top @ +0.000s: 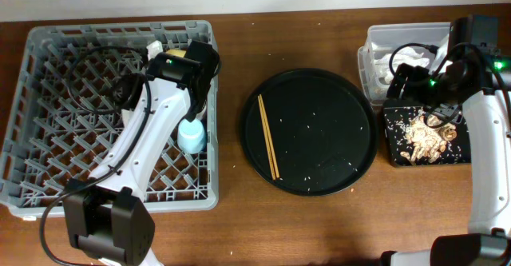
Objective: Sort waste into correct bins and load items into the dishwasher rack
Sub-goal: 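Stand the white plate upright in the rack with the left gripper, then grasp one wooden chopstick from the tray with the left gripper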
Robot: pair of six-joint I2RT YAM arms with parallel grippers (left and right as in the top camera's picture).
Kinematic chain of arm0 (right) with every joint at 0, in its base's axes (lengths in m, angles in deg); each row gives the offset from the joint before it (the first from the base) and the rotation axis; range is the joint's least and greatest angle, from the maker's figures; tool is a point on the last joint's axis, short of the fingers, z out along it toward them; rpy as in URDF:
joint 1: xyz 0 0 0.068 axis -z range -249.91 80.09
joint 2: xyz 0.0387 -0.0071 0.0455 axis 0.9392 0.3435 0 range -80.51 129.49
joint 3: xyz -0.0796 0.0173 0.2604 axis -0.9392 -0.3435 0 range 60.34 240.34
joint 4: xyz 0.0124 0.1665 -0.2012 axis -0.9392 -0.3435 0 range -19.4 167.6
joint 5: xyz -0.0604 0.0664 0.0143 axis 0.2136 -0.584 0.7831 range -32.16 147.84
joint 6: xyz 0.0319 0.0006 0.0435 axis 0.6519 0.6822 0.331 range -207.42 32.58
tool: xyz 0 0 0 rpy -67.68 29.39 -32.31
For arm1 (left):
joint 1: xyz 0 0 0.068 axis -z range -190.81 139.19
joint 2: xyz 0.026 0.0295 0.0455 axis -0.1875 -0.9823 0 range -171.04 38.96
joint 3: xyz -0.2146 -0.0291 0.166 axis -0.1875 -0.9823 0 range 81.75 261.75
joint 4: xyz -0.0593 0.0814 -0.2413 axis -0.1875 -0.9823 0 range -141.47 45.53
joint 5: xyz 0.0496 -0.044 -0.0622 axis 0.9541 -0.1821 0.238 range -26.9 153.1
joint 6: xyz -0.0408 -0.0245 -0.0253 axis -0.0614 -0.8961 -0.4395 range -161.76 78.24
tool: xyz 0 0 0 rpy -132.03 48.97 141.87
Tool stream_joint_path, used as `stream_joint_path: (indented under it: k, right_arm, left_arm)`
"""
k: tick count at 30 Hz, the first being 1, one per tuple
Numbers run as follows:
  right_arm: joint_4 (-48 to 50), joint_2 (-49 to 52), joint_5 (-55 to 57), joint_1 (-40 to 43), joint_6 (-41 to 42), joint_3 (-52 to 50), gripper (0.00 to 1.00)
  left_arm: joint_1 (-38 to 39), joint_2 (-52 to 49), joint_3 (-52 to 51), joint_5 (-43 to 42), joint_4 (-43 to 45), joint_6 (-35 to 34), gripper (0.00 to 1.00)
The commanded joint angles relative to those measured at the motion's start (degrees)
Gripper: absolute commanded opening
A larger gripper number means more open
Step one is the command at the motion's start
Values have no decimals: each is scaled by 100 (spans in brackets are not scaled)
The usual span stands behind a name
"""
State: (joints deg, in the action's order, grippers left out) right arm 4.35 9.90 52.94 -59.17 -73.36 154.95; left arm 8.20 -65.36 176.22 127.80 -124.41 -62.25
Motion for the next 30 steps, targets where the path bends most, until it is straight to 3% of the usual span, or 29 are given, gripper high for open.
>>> stream_joint_path:
  k: [1,3,6,9,13,18,24,28,30]
  right_arm:
    - [-7,9,59,22,-28,-4,100]
    - [-7,9,61,22,-28,-4,99]
    - [-4,9,61,22,-28,-4,99]
    - [0,9,63,22,-28,-4,99]
    - [24,9,63,22,-28,-4,99]
    - [-52,9,61,15,-28,-4,99]
    - [-85,9,63,15,-28,-4,99]
    - [-98,9,61,15,-28,-7,100]
    - [-122,9,63,15,-28,-11,99]
  left_arm:
    - [11,83,-35,-214,243,-70,72]
    - [11,85,179,-791,297,-66,77]
    - [13,85,1082,-2463,345,186,81]
    - [13,85,1919,-4441,468,748,81]
    - [42,-7,2061,-6411,935,776,80]
    - [656,-925,2000,-6533,1147,629,60]
    - [1132,-2378,2000,-6542,1639,-470,57]
    - [1443,-2791,1998,-6537,1884,-590,40]
    - [1460,-2935,1998,-6535,1969,-885,39]
